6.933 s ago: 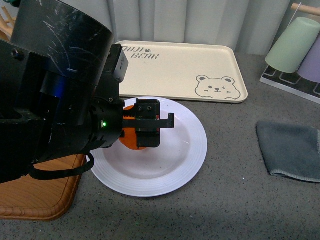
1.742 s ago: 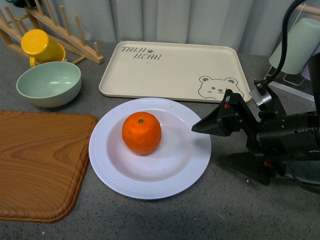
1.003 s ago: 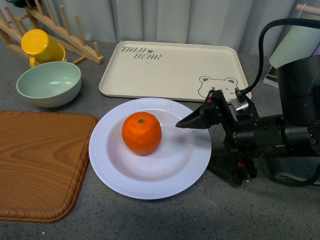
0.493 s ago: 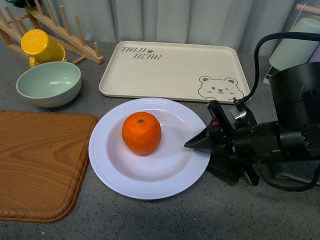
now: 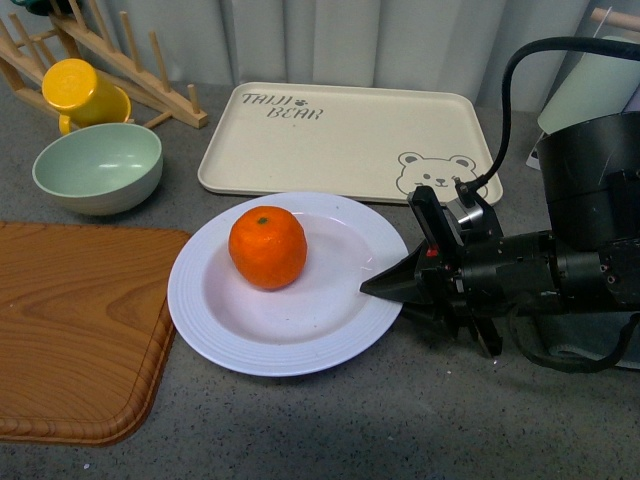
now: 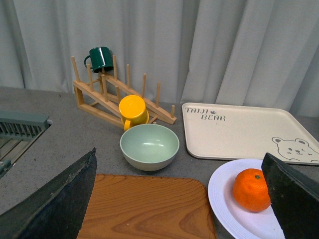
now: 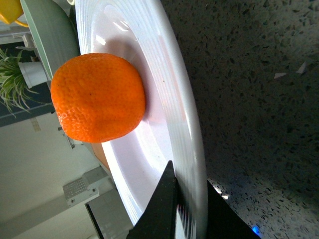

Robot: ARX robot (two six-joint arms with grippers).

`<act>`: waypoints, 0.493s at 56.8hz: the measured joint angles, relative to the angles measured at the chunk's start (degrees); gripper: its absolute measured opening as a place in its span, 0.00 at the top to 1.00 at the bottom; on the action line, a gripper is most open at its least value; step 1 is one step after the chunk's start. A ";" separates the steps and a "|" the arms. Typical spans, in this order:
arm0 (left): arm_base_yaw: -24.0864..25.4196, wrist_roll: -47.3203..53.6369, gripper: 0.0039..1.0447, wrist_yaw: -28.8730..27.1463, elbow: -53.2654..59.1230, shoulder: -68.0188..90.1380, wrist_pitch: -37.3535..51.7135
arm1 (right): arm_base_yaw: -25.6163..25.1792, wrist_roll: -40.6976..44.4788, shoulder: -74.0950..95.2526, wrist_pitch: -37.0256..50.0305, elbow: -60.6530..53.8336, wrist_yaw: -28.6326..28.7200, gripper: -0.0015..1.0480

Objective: Place orange and plate with both arms

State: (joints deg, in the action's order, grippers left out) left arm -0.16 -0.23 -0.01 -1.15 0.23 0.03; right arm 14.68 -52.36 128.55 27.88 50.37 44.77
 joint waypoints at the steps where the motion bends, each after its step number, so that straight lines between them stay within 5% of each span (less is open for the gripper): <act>1: 0.02 0.00 0.06 0.00 0.00 0.00 0.00 | 0.00 -0.15 0.00 0.35 -0.11 0.07 0.97; 28: 0.00 0.00 0.06 0.00 0.00 0.00 0.00 | 0.02 -12.98 -1.14 22.62 -2.97 -1.01 0.97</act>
State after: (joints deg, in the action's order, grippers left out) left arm -0.16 -0.23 -0.01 -1.15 0.23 0.03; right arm 14.70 -65.34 127.42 50.50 47.40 43.77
